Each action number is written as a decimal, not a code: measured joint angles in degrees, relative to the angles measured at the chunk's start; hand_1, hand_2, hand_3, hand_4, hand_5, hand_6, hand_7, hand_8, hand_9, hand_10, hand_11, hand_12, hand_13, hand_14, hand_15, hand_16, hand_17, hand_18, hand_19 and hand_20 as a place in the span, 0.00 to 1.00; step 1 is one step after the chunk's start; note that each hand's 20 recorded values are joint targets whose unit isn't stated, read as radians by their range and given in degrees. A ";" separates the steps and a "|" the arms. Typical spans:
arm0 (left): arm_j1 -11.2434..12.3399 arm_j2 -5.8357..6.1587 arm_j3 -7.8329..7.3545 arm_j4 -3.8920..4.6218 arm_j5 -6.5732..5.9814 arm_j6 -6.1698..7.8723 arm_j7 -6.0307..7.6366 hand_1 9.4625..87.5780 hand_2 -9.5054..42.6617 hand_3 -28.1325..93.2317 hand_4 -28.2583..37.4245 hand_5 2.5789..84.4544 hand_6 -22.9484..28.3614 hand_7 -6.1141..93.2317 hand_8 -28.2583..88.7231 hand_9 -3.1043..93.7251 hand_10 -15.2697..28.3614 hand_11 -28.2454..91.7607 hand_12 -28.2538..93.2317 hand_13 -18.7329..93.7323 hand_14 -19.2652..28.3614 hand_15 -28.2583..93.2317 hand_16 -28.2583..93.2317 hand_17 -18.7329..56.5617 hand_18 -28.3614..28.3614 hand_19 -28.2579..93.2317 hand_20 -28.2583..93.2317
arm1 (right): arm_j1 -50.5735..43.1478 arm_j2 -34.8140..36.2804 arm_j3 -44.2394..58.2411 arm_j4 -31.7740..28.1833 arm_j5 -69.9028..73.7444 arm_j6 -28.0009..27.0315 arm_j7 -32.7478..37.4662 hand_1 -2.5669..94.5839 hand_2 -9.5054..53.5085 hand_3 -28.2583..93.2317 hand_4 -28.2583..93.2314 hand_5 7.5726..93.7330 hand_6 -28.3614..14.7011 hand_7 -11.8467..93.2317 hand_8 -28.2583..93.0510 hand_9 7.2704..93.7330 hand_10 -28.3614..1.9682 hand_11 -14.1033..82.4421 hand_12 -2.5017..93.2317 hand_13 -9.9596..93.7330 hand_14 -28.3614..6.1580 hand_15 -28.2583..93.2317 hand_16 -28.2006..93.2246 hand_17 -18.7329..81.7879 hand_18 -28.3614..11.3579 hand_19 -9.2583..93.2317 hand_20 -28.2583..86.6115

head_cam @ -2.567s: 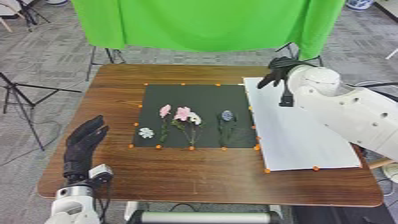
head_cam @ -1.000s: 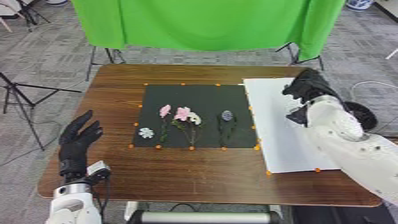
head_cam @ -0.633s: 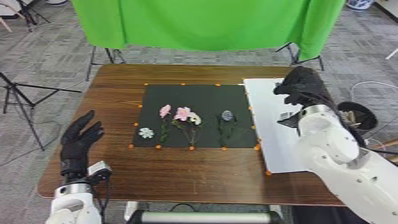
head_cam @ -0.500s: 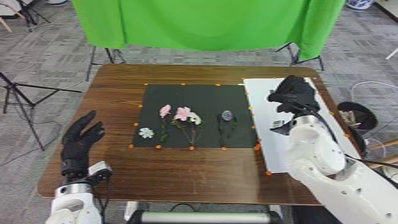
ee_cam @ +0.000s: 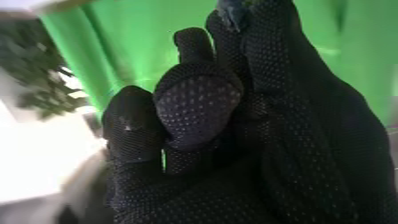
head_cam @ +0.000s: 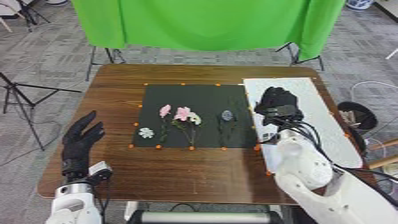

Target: Arrange flowers

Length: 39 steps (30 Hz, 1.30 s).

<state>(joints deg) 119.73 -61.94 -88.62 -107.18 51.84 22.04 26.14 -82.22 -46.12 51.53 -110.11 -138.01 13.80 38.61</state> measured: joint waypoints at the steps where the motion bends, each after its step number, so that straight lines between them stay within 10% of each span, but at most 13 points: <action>1: 0.02 -0.06 -0.06 -0.02 0.08 -0.02 -0.09 0.53 0.02 0.81 0.29 0.46 0.40 0.33 0.13 0.28 0.53 0.42 0.32 0.44 0.65 0.43 0.22 0.44 0.69 0.41 0.44 | 0.40 0.32 -1.16 0.02 -0.99 0.08 -0.20 0.63 0.00 0.74 0.06 0.82 0.72 0.31 0.26 0.70 0.56 0.24 0.17 0.95 0.77 0.74 0.45 0.80 0.39 1.00 0.71; 39: 0.37 -0.60 -0.64 -0.17 0.34 -0.91 -1.60 0.48 0.04 0.82 0.27 0.47 0.41 0.30 0.14 0.29 0.54 0.40 0.33 0.43 0.66 0.42 0.23 0.39 0.69 0.38 0.40 | 0.52 0.05 -4.32 -0.52 8.29 -7.61 -0.38 0.46 0.00 0.79 0.08 0.66 0.67 0.28 0.15 0.61 0.48 0.23 0.17 0.92 0.72 0.74 0.44 0.77 0.36 1.00 0.68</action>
<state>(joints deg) 120.10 -62.54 -89.26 -107.35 52.18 21.13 24.55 -81.71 -46.06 47.20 -110.63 -129.72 6.18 38.23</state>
